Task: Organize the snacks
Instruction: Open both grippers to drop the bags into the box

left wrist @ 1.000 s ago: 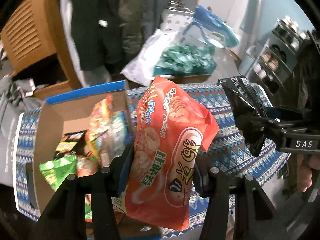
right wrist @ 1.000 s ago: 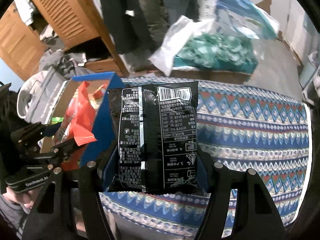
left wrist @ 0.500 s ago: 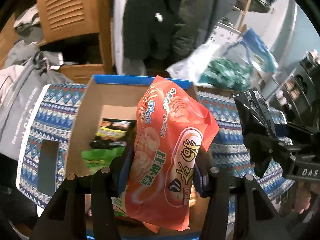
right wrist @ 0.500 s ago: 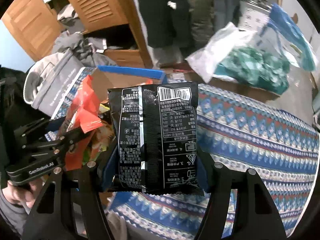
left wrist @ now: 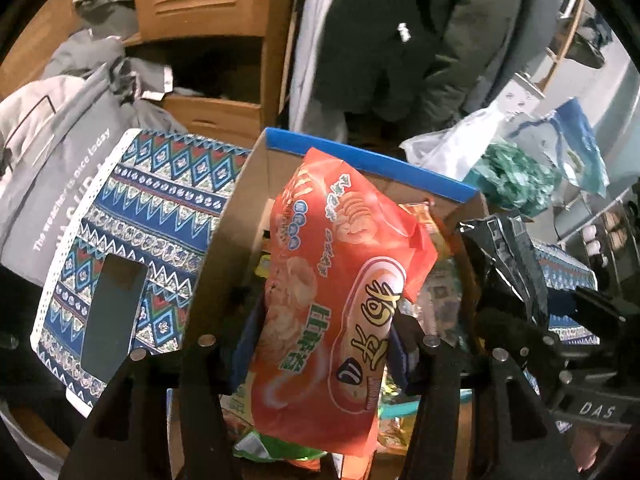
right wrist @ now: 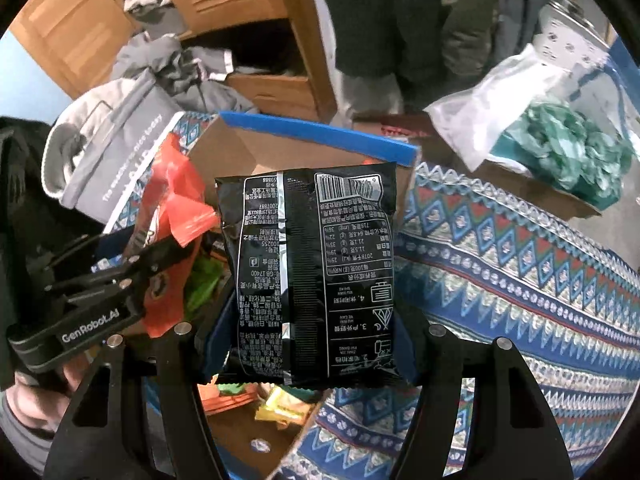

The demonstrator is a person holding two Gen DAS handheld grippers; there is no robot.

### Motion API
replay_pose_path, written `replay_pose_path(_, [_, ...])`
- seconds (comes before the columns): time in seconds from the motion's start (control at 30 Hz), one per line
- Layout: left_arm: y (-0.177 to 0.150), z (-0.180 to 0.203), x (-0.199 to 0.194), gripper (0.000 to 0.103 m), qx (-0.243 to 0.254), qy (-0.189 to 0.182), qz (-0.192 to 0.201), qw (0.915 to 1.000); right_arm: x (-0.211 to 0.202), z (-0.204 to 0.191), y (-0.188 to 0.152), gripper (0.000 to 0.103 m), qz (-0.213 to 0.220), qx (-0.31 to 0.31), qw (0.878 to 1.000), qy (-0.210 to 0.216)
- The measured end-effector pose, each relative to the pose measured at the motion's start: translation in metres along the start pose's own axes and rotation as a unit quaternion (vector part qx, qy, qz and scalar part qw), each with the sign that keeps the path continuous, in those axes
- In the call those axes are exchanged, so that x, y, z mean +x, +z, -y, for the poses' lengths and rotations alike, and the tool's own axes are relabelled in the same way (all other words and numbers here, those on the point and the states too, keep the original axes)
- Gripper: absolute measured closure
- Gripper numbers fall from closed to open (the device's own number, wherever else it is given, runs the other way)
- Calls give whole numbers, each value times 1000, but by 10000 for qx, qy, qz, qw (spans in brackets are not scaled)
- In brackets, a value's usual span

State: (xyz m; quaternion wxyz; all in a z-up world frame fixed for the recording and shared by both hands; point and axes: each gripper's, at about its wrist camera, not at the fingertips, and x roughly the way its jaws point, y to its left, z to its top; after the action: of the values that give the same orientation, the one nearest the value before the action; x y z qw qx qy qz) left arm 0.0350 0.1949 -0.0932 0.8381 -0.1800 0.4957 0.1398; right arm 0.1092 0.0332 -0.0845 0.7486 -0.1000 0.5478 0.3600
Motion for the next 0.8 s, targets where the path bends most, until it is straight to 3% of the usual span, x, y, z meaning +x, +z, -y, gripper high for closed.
replay_pose_path(0.13, [2,-4,1,43,-41,109,-7,9999,6,-4,4,36,-13,9,10000,10])
replay_pose_path(0.2, [3,-4,-1,42,-38,146,-13,9999,6,-3,5,30,-2,-3,10000,44])
replay_pose_path(0.4, [3,-3,-15,29,-20,288,64,9996,-3,-1,8,26,119,81,9998,150])
replay_pose_path(0.5, [2,-4,-29,24,-102,177,170,9996,-13,1,9,26,224,121,9996,105])
replay_pose_path(0.8, [-7,-4,-63,24,-328,-205,330,9987,-49,1,-3,26,536,119,9985,-12])
